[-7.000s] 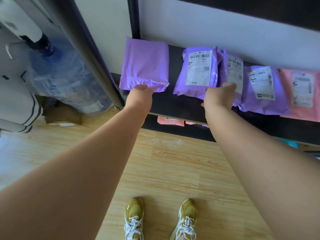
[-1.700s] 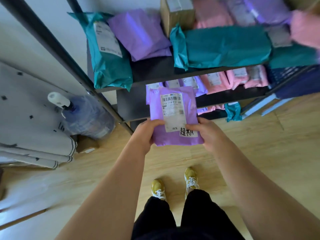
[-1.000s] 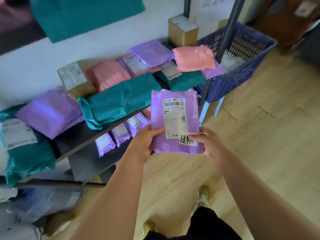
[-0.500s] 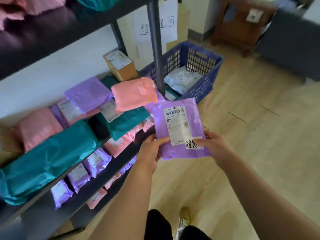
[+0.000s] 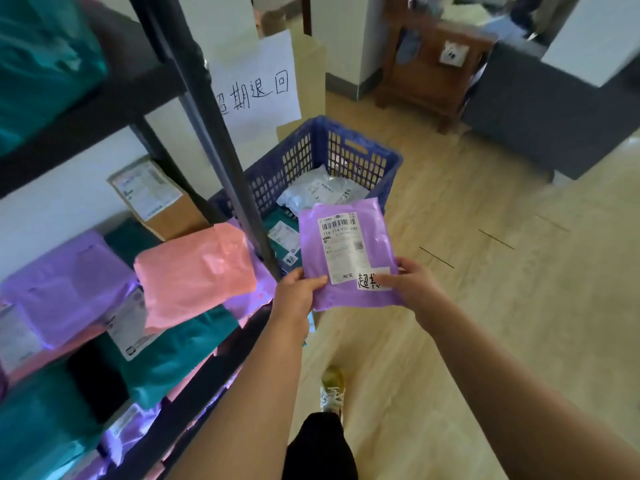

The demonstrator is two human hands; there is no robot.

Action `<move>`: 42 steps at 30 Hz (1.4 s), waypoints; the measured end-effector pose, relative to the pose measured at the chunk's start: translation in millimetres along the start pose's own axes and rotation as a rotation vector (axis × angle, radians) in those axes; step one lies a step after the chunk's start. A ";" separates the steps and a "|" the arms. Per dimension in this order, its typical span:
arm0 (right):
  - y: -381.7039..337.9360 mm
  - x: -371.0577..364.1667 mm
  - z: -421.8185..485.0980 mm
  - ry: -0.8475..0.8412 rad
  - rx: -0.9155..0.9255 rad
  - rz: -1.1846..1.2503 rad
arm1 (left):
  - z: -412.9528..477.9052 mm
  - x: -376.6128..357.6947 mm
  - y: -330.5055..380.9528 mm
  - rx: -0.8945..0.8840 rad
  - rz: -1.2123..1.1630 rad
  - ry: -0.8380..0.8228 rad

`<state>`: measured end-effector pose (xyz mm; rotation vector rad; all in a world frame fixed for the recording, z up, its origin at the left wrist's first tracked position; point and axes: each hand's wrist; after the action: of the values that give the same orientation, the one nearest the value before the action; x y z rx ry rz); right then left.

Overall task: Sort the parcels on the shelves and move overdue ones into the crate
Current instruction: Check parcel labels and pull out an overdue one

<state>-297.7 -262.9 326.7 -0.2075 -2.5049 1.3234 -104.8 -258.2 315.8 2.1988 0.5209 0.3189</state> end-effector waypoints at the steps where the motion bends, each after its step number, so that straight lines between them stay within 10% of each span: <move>1: -9.8 -2.9 9.9 0.004 -0.007 -0.017 | 8.9 -9.2 8.4 0.003 0.007 0.009; 11: -76.0 -27.1 97.2 0.082 0.054 -0.228 | 72.7 -74.1 66.3 -0.034 0.143 0.045; 23: -134.3 -114.3 235.4 -0.294 0.234 -0.725 | 160.1 -106.0 86.6 0.140 0.178 0.479; 42: -31.2 -260.5 363.1 -0.631 0.351 -1.171 | 296.3 -102.6 -3.6 0.297 0.225 0.802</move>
<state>-170.3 -633.1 109.0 1.6744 -1.9896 1.2752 -79.0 -505.0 124.1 2.3611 0.7784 1.3459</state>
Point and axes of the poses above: each hand's wrist, its own z-axis towards the middle knuckle, its own x-axis out of the back of the hand, y = z × x, and after that the axes turned 14 degrees about y, right-handed
